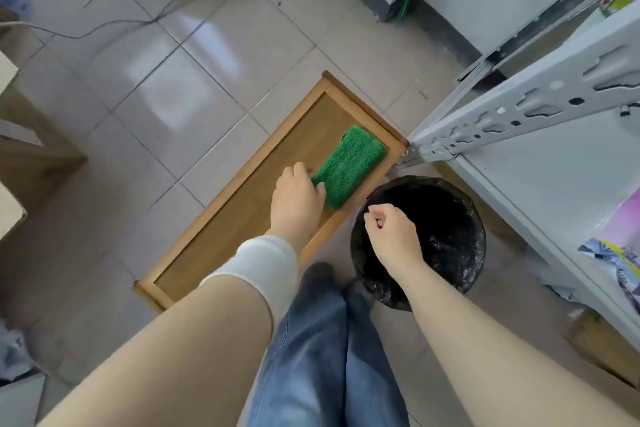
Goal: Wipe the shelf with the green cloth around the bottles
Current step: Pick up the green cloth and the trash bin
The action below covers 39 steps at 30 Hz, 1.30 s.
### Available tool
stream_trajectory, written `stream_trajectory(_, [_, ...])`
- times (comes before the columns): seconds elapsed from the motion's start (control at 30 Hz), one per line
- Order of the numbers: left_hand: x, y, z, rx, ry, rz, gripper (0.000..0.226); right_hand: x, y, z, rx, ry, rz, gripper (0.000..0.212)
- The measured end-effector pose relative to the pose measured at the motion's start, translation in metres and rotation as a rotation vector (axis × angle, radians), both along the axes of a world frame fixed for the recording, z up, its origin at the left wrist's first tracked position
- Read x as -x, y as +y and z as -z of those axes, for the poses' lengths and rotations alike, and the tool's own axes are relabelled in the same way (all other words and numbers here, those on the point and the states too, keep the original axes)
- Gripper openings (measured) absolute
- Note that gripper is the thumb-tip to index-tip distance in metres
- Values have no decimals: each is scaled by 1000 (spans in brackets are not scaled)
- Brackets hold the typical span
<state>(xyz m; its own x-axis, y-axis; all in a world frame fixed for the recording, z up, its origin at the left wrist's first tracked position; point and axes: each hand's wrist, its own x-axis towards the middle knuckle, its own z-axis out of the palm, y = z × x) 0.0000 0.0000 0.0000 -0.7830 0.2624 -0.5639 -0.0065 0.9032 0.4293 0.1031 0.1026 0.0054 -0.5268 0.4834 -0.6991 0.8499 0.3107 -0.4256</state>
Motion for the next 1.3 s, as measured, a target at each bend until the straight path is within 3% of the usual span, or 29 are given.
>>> stream_trajectory(0.2, [10,-4,33,-8,-83,45,43,50,23,29,31,122,395,39])
stream_trajectory(0.3, [11,-8,43,-67,-79,0,41,67,26,45,-21,61,374,52])
stream_trajectory(0.43, [14,-8,46,-90,-109,13,35,82,26,52,-38,23,366,39])
stream_trajectory(0.6, [6,-10,29,-201,-198,-60,10,72,25,42,280,108,589,12])
stream_trajectory(0.73, [-26,-10,4,-405,-452,-234,17,40,26,17,587,238,971,25])
stream_trajectory(0.87, [-73,-7,-3,-490,-628,-392,16,-14,32,7,604,213,1165,20])
stream_trajectory(0.93, [-98,-9,11,-420,-679,-429,14,-44,42,12,573,194,1227,26])
stream_trajectory(1.07, [-138,-19,65,-126,-653,-445,64,-96,63,34,570,174,1222,32])
stream_trajectory(1.13, [-154,-19,93,-112,-672,-515,81,-117,72,49,577,156,1151,38])
stream_trajectory(1.2, [-166,-10,112,-168,-722,-630,82,-133,81,62,589,142,1090,32])
stream_trajectory(1.3, [-182,10,132,-334,-770,-692,57,-152,92,84,600,142,1087,25])
